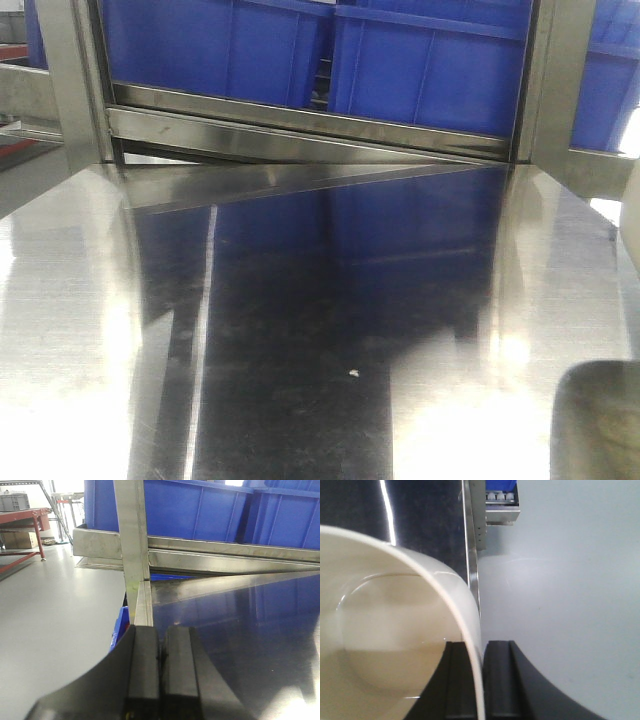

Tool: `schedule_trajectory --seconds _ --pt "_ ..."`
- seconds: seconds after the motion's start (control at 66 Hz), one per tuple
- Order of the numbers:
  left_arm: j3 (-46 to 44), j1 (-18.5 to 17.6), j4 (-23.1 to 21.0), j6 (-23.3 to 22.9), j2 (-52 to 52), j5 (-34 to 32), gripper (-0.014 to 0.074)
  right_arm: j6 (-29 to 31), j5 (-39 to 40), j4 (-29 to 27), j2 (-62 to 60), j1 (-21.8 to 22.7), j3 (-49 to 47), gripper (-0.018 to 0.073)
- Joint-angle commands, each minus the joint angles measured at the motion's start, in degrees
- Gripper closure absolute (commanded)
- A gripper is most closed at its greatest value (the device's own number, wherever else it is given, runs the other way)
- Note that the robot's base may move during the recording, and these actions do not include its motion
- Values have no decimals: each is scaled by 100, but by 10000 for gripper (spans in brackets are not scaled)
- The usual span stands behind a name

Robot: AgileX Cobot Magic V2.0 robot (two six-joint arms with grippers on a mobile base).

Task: Move white bin to right shelf second layer
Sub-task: 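Pull the lifted bin back toward the robot with the right gripper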

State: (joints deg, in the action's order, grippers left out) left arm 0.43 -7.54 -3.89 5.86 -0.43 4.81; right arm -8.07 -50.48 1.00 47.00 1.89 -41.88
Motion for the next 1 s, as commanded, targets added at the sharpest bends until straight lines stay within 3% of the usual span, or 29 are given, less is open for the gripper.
schedule_trajectory --seconds 0.0,0.985 --pt "211 -25 -35 -15 -80 -481 512 2 324 42 -64 -2 -172 510" --pt "211 -25 -35 -15 -80 -481 512 2 324 42 -64 -2 -172 510"
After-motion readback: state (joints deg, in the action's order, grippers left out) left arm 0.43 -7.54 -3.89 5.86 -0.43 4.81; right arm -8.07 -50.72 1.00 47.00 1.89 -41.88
